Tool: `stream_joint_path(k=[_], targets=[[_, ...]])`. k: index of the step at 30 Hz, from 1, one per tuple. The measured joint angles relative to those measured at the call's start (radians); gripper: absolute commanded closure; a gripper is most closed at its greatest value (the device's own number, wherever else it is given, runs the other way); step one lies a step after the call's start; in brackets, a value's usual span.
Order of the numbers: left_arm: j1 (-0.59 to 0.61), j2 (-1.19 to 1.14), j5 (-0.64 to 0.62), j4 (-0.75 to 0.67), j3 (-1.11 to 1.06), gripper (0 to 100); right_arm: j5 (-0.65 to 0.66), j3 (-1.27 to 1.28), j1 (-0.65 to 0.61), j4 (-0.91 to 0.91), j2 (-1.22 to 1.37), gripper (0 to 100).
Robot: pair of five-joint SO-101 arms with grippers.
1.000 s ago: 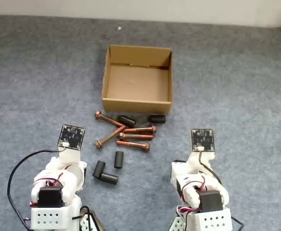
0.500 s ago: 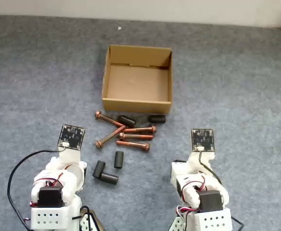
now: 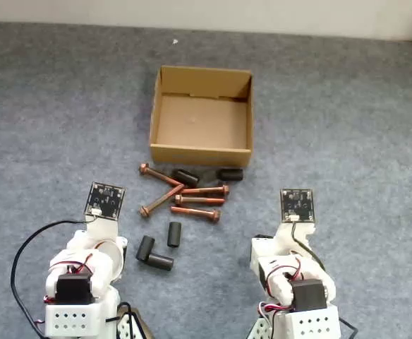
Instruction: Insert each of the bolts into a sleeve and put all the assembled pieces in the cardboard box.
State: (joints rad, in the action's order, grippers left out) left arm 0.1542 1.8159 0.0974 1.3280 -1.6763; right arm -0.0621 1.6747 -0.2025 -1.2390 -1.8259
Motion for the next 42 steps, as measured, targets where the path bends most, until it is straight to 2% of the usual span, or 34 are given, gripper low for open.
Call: stream_joint_path(k=[13,19,22,24,26,28,33,42], targets=[[0.000,0.000,0.000,0.000,0.000,99,0.000,0.000,0.005,-0.003,0.000,99.5],[0.000,0.000,0.000,0.000,0.000,99,0.005,0.000,0.135,0.025,0.000,99.5],[0.000,0.000,0.000,0.000,0.000,99,0.103,-0.044,0.184,0.107,0.000,99.3],[0.000,0.000,0.000,0.000,0.000,99,0.203,-0.092,0.198,0.137,-0.002,96.3],[0.000,0.000,0.000,0.000,0.000,99,0.247,-0.141,0.190,0.147,-0.002,93.1],[0.000,0.000,0.000,0.000,0.000,99,0.245,-0.201,0.170,0.147,-0.002,93.0],[0.000,0.000,0.000,0.000,0.000,99,0.230,-0.328,0.031,0.149,0.080,93.0],[0.000,0.000,0.000,0.000,0.000,99,0.133,-0.614,-0.170,0.149,0.634,92.6]])
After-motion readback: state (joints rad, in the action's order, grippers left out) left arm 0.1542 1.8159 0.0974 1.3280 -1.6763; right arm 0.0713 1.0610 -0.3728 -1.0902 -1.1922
